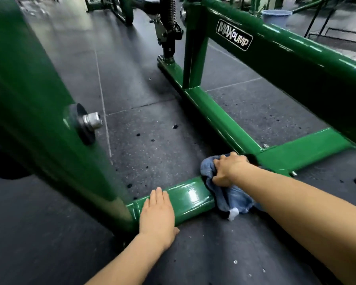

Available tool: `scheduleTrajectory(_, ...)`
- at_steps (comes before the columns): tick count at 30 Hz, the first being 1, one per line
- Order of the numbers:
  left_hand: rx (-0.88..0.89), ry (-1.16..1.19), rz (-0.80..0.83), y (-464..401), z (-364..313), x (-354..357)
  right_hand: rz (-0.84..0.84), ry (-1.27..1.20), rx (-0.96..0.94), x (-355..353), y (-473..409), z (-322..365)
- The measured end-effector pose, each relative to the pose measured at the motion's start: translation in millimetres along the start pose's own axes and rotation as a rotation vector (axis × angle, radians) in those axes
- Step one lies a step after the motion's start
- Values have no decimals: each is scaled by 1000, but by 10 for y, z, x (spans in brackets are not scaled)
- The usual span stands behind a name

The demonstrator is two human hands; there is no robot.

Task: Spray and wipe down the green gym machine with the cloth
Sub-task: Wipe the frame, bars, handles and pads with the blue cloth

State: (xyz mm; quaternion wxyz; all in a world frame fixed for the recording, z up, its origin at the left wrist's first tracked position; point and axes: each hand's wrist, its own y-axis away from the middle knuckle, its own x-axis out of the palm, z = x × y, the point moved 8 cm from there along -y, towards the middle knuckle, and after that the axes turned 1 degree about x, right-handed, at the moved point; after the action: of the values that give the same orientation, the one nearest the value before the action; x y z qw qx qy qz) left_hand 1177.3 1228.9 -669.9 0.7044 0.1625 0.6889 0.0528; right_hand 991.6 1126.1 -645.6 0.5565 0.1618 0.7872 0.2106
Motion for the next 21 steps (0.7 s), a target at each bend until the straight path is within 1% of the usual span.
scheduleTrajectory(2,-5,-4,-19,8,21,19,25,20,-22,-26,-30,188)
scheduleTrajectory(7,-27,-60,-6,-39,-10,-30,-75,116,-304,-51,78,696)
scheduleTrajectory(9,-30,-80,11,-26,-5,-35,-134,154,-399,-54,220,784)
scheduleTrajectory(11,-37,-94,14,-24,-8,-70,-183,175,-467,-24,348,711)
scheduleTrajectory(12,-47,-97,15,-29,-6,-82,-181,170,-477,16,355,628)
scheduleTrajectory(14,-75,-90,38,-64,-49,-118,-141,149,-419,109,271,351)
scheduleTrajectory(17,-125,-109,80,-149,-142,-122,-72,114,-242,141,65,-62)
scheduleTrajectory(19,-155,-113,85,-192,-148,-108,-24,98,-164,133,-44,-153)
scheduleTrajectory(21,-160,-113,73,-202,-118,-91,11,65,-134,107,-88,-85)
